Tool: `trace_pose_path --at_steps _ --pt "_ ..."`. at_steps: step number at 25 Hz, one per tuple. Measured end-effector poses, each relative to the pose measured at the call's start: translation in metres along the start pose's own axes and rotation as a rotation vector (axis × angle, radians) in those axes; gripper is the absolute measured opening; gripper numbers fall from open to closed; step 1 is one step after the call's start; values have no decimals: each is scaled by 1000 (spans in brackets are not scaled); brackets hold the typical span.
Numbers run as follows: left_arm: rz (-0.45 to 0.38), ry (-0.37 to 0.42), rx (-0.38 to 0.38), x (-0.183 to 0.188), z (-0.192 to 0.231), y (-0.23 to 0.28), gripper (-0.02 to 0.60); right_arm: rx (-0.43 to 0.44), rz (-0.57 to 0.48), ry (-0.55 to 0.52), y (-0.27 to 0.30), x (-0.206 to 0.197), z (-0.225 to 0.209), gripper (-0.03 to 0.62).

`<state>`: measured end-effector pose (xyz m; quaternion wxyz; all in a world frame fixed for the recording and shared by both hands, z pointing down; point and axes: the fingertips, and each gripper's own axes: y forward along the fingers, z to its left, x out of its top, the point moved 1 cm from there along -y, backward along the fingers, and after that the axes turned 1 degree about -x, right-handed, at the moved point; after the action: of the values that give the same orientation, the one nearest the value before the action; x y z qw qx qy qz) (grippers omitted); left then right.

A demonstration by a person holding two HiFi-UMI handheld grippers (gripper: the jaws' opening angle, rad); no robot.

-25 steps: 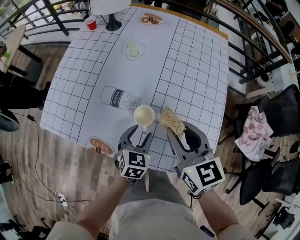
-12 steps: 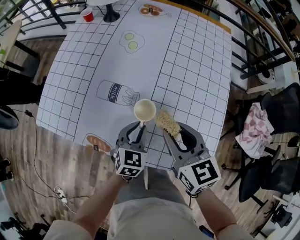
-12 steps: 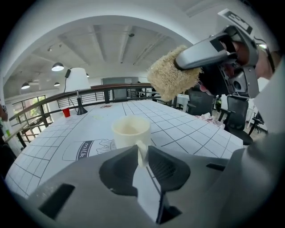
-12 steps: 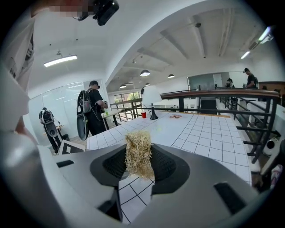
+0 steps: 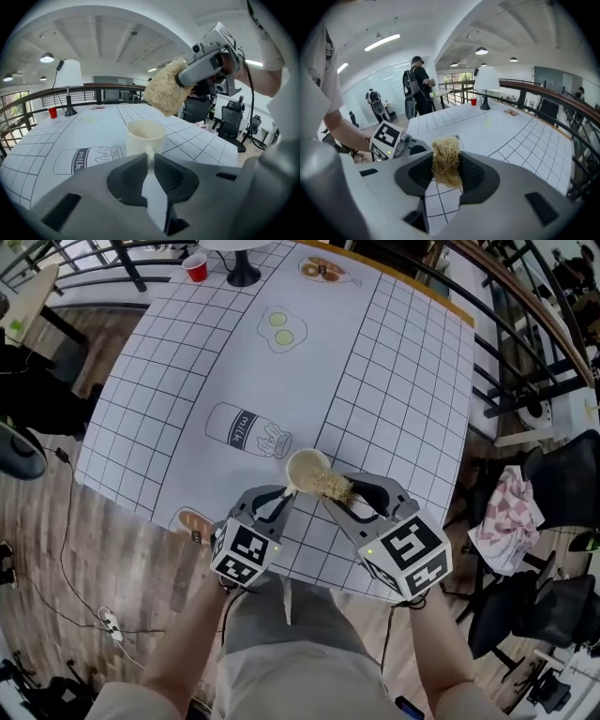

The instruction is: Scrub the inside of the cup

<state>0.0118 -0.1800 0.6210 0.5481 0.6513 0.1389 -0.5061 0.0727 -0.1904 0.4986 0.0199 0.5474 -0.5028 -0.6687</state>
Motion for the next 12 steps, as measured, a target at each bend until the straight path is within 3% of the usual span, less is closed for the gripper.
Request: trace_pose_path --at_steps 4,7,12 --pt "-8 44 19 0 5 -4 54 -5 104 -85 27 -2 -5 137" --pt "-22 33 25 0 5 -4 54 18 174 -117 46 -11 -2 137" --pt "-37 26 18 1 5 -3 54 -27 291 -252 74 -19 -8 138"
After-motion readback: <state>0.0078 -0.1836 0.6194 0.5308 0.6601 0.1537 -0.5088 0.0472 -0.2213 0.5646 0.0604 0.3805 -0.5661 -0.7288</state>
